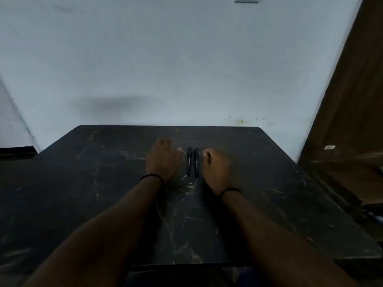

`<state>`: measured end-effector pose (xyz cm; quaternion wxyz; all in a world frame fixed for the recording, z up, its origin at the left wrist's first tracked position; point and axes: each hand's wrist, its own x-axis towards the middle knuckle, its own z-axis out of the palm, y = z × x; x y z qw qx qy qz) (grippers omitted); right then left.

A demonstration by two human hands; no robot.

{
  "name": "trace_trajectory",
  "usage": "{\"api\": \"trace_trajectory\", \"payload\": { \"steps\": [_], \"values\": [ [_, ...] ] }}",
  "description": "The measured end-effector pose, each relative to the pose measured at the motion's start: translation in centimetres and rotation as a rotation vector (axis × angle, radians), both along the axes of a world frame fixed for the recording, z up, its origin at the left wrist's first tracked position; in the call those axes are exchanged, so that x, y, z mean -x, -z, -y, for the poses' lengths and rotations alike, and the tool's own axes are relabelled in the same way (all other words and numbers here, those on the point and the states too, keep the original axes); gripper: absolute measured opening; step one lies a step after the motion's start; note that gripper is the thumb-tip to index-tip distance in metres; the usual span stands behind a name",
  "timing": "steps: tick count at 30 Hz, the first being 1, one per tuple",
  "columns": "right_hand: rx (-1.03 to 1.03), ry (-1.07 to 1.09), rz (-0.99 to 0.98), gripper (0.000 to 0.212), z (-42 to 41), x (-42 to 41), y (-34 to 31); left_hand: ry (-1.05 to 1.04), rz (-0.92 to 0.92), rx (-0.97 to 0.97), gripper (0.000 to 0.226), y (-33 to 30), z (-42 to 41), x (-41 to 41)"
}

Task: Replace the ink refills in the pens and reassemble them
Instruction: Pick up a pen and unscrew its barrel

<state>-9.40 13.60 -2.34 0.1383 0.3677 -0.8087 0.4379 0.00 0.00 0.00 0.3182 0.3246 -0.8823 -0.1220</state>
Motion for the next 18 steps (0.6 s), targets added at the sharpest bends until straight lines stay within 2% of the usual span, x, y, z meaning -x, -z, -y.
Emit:
{"api": "trace_trajectory", "payload": {
  "steps": [3,6,9,12,15,18],
  "values": [
    [0.006,0.039,0.112,0.026,1.3,0.7,0.6,-0.029,-0.083,-0.145,0.040,0.7,0.9,1.3],
    [-0.071,0.044,0.160,0.030,2.5,1.2,0.7,-0.043,-0.089,-0.193,0.036,1.8,1.7,2.2],
    [-0.147,0.062,0.188,0.034,3.5,2.0,0.8,-0.051,-0.176,-0.250,0.031,2.4,2.6,3.0],
    [-0.201,0.061,0.213,0.034,4.4,2.6,0.9,-0.070,-0.272,-0.282,0.012,2.7,3.5,3.3],
    [-0.254,0.063,0.213,0.032,4.7,3.2,0.6,-0.115,-0.322,-0.366,0.012,3.0,4.3,3.4],
    [-0.303,0.084,0.220,0.034,5.0,3.3,0.4,-0.138,-0.328,-0.369,0.014,3.1,4.5,3.6]
  ]
}}
